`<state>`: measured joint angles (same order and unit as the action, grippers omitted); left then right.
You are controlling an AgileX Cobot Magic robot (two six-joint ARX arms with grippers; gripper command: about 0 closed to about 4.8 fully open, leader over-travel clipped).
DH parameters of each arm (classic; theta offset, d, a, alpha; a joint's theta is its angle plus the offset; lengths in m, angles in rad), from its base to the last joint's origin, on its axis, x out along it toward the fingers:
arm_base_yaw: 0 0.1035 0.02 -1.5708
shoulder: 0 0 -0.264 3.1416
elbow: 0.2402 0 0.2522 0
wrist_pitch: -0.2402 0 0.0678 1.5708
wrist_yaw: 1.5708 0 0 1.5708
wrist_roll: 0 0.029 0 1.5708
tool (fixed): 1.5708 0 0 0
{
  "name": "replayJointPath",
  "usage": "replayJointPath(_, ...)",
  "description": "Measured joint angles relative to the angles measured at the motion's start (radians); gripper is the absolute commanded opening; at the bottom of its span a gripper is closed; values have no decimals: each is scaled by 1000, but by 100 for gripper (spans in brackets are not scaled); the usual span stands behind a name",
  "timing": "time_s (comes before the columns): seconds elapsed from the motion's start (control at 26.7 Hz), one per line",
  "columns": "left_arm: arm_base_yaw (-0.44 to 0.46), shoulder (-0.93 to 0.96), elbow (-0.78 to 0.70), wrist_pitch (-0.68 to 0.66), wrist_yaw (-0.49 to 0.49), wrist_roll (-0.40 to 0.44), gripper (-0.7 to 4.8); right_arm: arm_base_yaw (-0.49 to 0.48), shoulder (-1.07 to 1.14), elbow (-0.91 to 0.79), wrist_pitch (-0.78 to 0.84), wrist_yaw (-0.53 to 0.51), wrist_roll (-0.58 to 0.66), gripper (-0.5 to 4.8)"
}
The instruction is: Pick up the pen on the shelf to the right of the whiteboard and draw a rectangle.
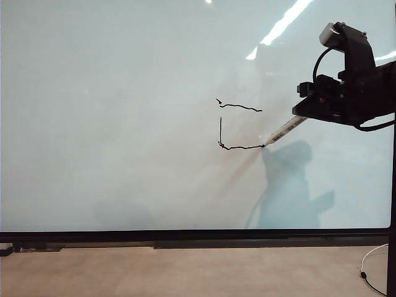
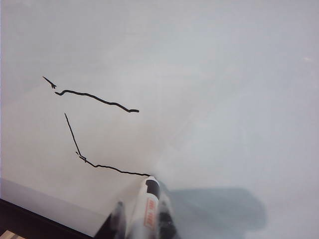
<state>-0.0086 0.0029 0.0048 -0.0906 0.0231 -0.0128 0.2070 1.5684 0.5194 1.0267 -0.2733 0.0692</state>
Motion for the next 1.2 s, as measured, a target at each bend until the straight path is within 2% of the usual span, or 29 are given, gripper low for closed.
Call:
replayJointPath(0.37,0,0,0,0,0,0,-4,16,-78,-63,-26,-12,-17,-6)
replayJointPath(0.56,0,0,0,0,0,0,-4,25,-266,-56,-301,-12,-133,-6)
replayJointPath(0.75,0,0,0,0,0,0,-4,30,-350,53,-645,6,-310,-6)
replayJointPath(0.86,0,0,0,0,0,0,-4,47,-350,97,-745,13,-378,-6)
replayJointPath(1.2,0,0,0,0,0,0,-4,63,-343,182,-879,16,-550,-5)
